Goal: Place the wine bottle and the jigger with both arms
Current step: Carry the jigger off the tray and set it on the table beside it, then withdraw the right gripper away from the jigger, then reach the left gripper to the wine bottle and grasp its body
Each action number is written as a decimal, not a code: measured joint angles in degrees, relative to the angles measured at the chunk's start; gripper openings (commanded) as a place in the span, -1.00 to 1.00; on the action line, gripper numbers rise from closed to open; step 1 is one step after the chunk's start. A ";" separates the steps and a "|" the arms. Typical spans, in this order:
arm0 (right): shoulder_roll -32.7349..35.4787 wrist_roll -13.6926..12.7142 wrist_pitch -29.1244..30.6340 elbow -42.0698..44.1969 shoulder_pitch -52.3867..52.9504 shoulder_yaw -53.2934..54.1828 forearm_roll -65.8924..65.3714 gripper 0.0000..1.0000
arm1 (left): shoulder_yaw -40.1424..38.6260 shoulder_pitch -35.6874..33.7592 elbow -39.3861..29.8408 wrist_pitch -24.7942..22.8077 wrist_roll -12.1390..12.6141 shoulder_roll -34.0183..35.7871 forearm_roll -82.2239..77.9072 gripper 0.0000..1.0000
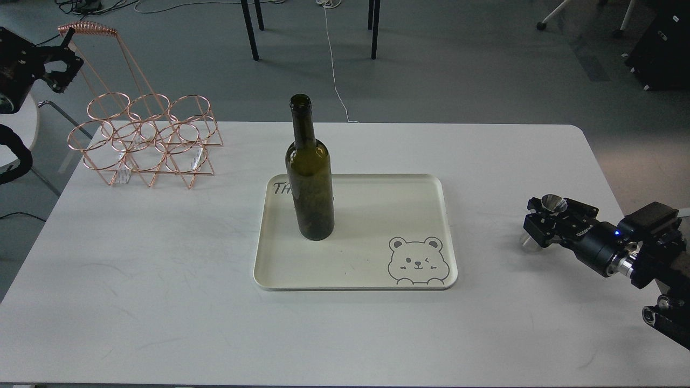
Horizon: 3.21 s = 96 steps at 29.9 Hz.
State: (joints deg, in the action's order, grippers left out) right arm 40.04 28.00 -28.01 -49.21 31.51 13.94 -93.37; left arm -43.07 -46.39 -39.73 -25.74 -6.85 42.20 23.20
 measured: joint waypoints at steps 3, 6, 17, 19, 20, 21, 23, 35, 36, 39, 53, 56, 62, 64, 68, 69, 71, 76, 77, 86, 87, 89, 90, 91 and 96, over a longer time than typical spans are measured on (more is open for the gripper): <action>-0.33 0.00 0.00 0.51 0.03 0.10 0.05 -0.45 | 0.00 -0.02 0.00 0.00 0.00 0.32 0.00 0.98; -0.39 0.00 0.00 0.41 0.17 0.11 0.10 -0.25 | 0.06 -0.02 0.00 0.00 0.00 0.49 0.00 0.98; 2.58 0.00 0.00 -2.83 -0.75 -0.41 0.12 0.21 | 0.00 -0.02 -0.01 -0.01 0.00 1.36 0.00 0.98; 3.42 0.00 0.00 -3.92 -1.50 -0.47 0.13 0.28 | -0.01 -0.02 -0.06 -0.01 0.00 1.50 0.00 0.98; 4.03 0.01 0.00 -4.70 -1.98 -0.47 0.14 0.36 | -0.03 -0.02 -0.10 -0.01 0.00 1.68 0.00 0.98; 4.83 0.00 0.00 -5.53 -2.42 -0.47 0.15 0.44 | -0.06 -0.02 -0.21 -0.01 0.00 1.92 0.00 0.98; 6.92 0.01 0.00 -7.79 -3.42 -0.46 0.20 0.60 | -0.08 -0.02 -0.79 -0.01 0.00 2.42 0.00 0.98; 20.30 0.00 0.02 -22.37 -6.83 0.31 14.41 0.92 | 1.03 0.59 -9.41 -0.60 0.83 10.28 -6.94 0.98; 21.40 -0.01 0.01 -23.45 -6.44 0.34 17.34 0.93 | 1.41 0.68 -11.41 -0.74 0.83 11.82 -9.18 0.98; 23.39 -0.01 0.01 -24.73 -4.21 0.34 23.61 0.93 | 3.50 0.81 -17.17 -0.96 0.73 16.58 -15.59 0.98; 21.37 -0.01 14.11 -13.80 15.47 2.51 47.86 0.93 | 7.76 0.84 -46.66 3.60 0.08 27.54 -54.52 0.97; 17.45 -0.01 17.97 -8.99 17.96 4.42 51.74 0.93 | 8.00 0.87 -51.83 6.79 0.07 27.02 -66.89 0.97; 10.74 -0.01 26.57 0.89 18.77 10.88 59.73 0.93 | 9.24 0.96 -56.29 10.84 0.06 23.07 -89.36 0.96; 8.71 -0.01 29.33 4.01 18.84 12.98 62.55 0.93 | 9.87 0.97 -56.49 11.45 0.06 21.32 -95.62 0.96; 4.51 -0.01 34.14 10.03 18.93 16.39 68.65 0.93 | 11.13 0.97 -56.58 13.02 0.17 16.46 -107.86 0.96; 3.26 -0.01 35.12 11.41 18.93 17.11 70.53 0.93 | 11.22 0.97 -56.57 13.32 0.27 15.14 -110.67 0.96; 1.14 -0.01 36.64 13.82 18.93 18.00 73.93 0.93 | 11.30 0.97 -56.54 13.59 0.39 12.86 -115.85 0.96; -2.28 -0.01 39.27 18.27 19.04 18.65 81.69 0.93 | 11.34 0.97 -56.49 13.95 0.39 7.85 -126.38 0.94; -2.47 -0.01 39.52 18.54 19.15 18.68 82.58 0.93 | 11.34 0.97 -56.49 13.98 0.41 6.95 -127.49 0.90; -2.62 0.00 40.58 18.79 19.85 18.69 83.69 0.93 | 11.75 0.95 -53.23 14.01 1.48 -2.29 -130.36 0.67; -2.56 0.00 40.67 18.79 19.87 18.69 83.69 0.93 | 11.76 0.95 -52.76 14.01 1.69 -3.11 -130.48 0.54; -2.37 0.00 40.99 18.80 19.89 18.69 83.70 0.93 | 11.77 0.95 -52.03 14.01 2.10 -4.21 -130.57 0.12; -2.28 0.00 41.12 18.80 19.90 18.69 83.70 0.93 | 11.77 0.95 -51.68 14.01 2.27 -4.56 -130.58 -0.16; -2.22 0.00 41.22 18.80 19.90 18.69 83.70 0.93 | 11.77 0.95 -51.35 14.02 2.40 -4.79 -130.59 -0.26; -2.17 0.00 41.35 18.80 19.99 18.67 83.70 0.93 | 11.77 0.99 -50.90 14.41 2.46 -4.79 -130.60 -0.51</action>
State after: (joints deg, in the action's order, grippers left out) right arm 37.87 28.00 13.34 -30.41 51.50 32.61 -9.66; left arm -31.29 -45.40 -90.63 -11.33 -4.40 37.41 -107.40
